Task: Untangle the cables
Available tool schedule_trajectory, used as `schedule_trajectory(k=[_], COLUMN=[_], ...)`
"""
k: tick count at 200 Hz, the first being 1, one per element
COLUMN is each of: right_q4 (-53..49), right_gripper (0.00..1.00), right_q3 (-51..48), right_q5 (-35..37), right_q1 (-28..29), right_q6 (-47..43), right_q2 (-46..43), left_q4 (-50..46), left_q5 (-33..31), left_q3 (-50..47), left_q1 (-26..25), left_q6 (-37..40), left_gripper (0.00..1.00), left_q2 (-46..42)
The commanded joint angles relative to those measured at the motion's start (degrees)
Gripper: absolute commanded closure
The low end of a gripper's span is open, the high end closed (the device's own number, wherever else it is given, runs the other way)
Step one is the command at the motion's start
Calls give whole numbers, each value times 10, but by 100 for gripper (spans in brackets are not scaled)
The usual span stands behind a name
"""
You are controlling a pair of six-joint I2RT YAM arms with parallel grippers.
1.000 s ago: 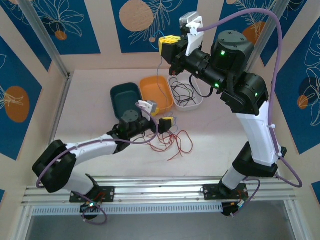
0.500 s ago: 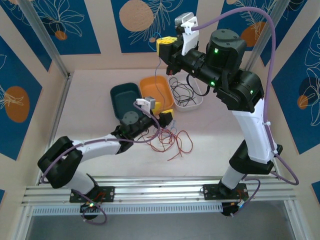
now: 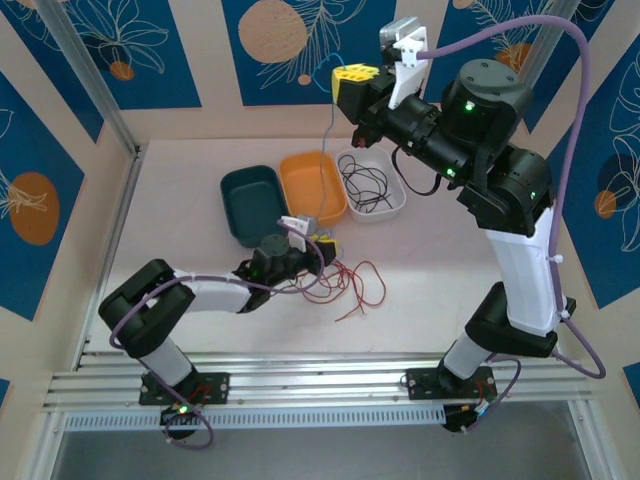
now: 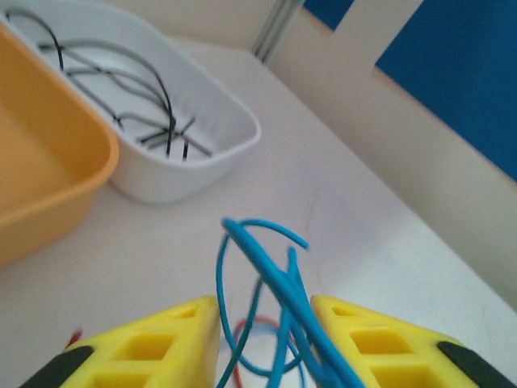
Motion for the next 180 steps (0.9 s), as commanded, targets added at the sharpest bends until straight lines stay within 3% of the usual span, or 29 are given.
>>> schedule_trajectory(k=[1, 49, 76, 127, 146, 180], right_q4=[35, 73, 106, 135, 143, 161], right_gripper=[100, 100, 100, 100, 100, 100], right_q3=[10, 12, 24, 23, 29, 25], right_q5=[24, 44, 43, 56, 63, 83], right_q1=[-2, -2, -3, -3, -4, -4], right_q6=[-22, -55, -80, -107, -126, -149], right_q2=[-22, -41, -48, -60, -63, -83], left_q4=[-6, -2, 5, 21, 5, 2], left_q5=[22, 16, 9, -3, -17, -20], left_q3=[-23, -47, -53, -71, -73, -73], left_q1=[-4, -3, -4, -3, -3, -2], left_q6=[-4, -8, -12, -28, -31, -32], left_gripper=[71, 69, 81, 89, 99, 100], left_q2=[9, 28, 51, 71, 73, 76])
